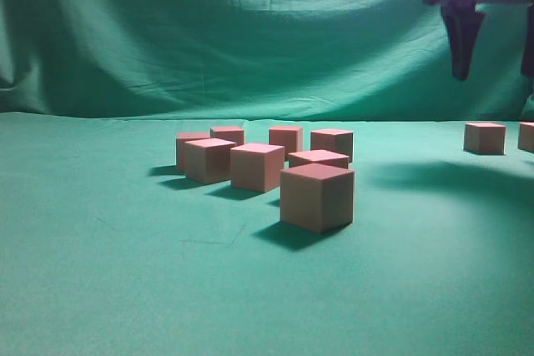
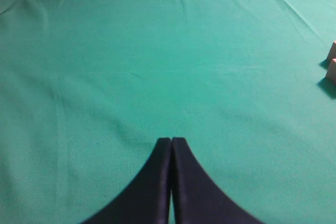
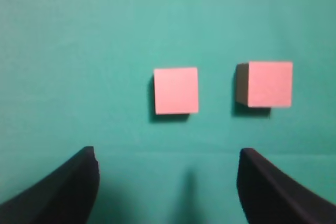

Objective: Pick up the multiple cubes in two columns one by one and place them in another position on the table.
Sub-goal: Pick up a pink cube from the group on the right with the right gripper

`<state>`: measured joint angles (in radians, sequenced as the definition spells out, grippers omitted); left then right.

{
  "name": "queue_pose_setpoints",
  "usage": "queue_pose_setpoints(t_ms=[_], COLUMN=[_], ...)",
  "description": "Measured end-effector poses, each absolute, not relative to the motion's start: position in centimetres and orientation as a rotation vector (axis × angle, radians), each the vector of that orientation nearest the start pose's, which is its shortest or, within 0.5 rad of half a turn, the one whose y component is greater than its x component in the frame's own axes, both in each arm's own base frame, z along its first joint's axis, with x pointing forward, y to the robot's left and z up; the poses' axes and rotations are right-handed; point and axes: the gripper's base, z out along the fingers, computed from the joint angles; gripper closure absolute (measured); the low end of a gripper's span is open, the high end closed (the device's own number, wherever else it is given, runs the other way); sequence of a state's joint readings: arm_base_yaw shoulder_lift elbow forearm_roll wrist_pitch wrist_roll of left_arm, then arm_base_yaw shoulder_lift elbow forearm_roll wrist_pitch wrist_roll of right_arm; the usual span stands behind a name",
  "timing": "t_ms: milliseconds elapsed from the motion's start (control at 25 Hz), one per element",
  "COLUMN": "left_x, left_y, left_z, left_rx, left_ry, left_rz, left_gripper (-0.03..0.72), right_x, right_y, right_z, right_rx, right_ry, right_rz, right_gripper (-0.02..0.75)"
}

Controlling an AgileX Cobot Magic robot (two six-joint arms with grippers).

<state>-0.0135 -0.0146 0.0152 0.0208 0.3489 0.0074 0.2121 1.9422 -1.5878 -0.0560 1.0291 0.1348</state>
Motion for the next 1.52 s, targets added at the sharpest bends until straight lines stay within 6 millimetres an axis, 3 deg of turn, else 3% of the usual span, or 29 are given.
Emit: queue_pose_setpoints(t_ms=[160, 400, 1120, 1360, 1520], left_x=[5.3, 5.3, 5.3, 5.3, 5.3], left_y=[0.0, 0.0, 0.0, 0.0, 0.0], left_z=[17.7, 17.7, 17.7, 17.7, 17.7], left_rx=[0.032, 0.032, 0.032, 0.032, 0.032], left_ry=[1.833, 1.833, 1.833, 1.833, 1.833], left_rz=[0.016, 0.016, 0.016, 0.016, 0.016], left_gripper=[0.688, 0.688, 0.688, 0.688, 0.688], right_x=[42.9, 45.0, 45.4, 45.2, 45.4], right_y=[8.6, 9.0, 9.1, 9.1, 9.1], right_z=[22.1, 19.9, 16.9, 16.9, 17.2], right_rx=[-0.155, -0.182, -0.197, -0.172, -0.161], right_ry=[2.88, 2.908, 2.991, 3.004, 2.998], right_rz=[-0.006, -0.011, -0.028, -0.026, -0.024], right_gripper=[0.199, 0.199, 0.199, 0.47, 0.476])
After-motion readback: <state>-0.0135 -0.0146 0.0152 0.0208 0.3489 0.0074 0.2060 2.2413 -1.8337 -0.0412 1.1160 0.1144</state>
